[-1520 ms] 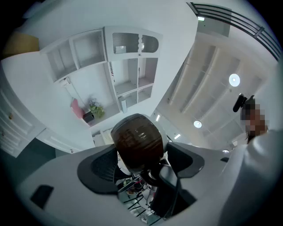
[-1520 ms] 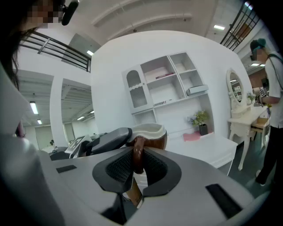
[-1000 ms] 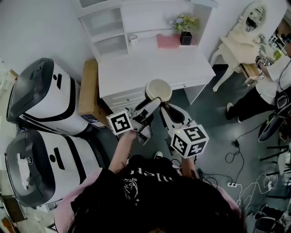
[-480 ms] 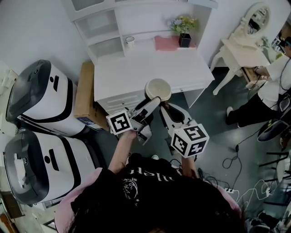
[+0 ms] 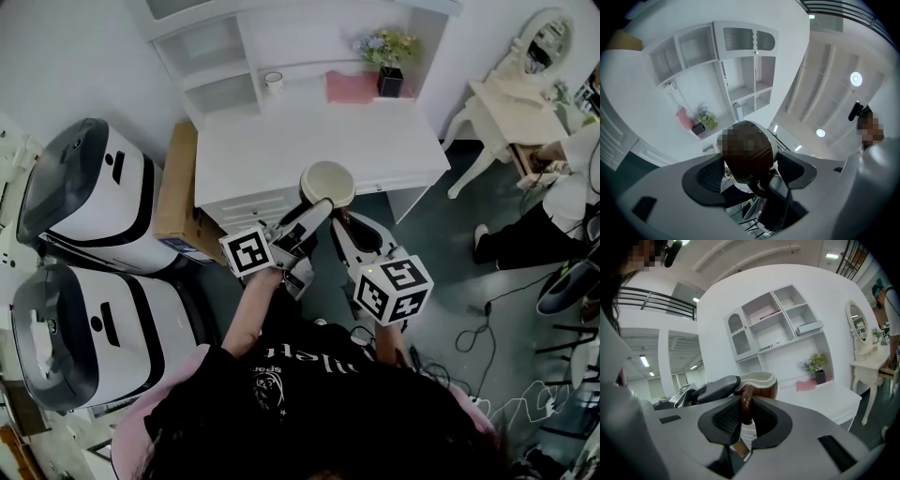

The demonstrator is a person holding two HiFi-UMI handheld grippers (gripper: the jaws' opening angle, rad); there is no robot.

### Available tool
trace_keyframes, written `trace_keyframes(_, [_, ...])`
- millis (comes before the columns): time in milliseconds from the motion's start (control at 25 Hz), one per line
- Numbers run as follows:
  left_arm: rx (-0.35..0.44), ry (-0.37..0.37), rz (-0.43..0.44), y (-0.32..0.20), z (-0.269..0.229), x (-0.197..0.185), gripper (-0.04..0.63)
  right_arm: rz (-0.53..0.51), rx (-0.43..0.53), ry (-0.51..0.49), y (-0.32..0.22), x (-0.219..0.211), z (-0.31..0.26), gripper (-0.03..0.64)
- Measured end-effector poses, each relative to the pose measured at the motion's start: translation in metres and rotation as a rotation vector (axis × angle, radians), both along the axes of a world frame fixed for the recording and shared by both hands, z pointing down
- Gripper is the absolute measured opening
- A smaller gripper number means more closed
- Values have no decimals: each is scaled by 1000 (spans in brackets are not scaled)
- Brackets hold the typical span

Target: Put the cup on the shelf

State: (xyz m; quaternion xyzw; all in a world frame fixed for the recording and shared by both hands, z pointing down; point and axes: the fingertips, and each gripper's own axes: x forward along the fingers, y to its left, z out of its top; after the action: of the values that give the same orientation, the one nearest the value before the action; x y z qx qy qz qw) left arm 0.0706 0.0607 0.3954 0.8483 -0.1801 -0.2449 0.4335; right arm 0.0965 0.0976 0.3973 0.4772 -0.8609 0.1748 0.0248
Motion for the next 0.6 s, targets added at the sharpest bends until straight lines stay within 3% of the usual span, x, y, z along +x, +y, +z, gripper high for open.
trace_keyframes(280, [-15, -5, 16, -36, 8, -2, 348, 14, -17, -6, -36, -3, 8, 81])
trace_keyframes(600, [-24, 16, 75, -121, 6, -4, 348, 67, -28, 12, -119, -7, 5, 81])
